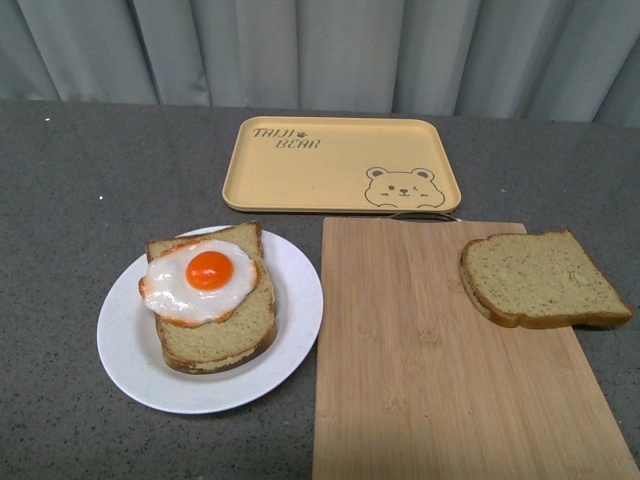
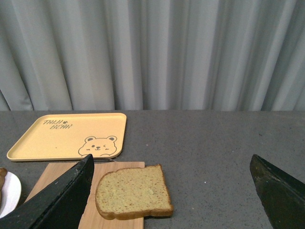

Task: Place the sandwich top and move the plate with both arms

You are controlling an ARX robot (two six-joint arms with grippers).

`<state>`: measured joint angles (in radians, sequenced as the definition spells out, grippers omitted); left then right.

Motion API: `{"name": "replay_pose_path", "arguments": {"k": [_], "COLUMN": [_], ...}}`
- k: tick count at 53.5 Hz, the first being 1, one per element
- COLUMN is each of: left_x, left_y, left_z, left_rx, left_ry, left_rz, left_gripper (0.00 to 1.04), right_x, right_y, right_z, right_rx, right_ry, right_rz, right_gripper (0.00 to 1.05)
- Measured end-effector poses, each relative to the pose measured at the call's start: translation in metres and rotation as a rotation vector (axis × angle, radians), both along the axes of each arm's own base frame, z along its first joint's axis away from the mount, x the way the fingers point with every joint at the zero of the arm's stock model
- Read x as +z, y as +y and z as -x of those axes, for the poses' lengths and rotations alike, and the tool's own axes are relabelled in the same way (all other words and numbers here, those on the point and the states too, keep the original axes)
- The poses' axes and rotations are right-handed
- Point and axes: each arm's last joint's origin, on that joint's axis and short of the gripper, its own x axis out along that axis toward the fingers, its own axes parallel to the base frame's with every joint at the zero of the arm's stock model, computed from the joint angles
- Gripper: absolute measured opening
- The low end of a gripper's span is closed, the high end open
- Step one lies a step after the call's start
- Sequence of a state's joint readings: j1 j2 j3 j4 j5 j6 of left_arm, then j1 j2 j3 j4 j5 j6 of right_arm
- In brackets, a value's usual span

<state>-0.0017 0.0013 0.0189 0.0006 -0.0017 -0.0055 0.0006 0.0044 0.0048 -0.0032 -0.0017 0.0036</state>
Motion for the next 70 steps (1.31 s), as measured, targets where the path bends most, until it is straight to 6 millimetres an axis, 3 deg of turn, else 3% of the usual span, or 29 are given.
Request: {"name": "replay_pose_path", "arguments": {"k": [70], "left_x": [0.0], "left_y": [0.0], "left_z": [0.0], "left_rx": [-0.002], "left_ry": [0.0], "left_rz": [0.0], "left_gripper": [0.98], "right_x": [0.0], "right_y": [0.0], "right_z": [0.0], "right_rx": [-0.001], "right_ry": [0.0], "right_rz": [0.0], "right_gripper": [0.95]}}
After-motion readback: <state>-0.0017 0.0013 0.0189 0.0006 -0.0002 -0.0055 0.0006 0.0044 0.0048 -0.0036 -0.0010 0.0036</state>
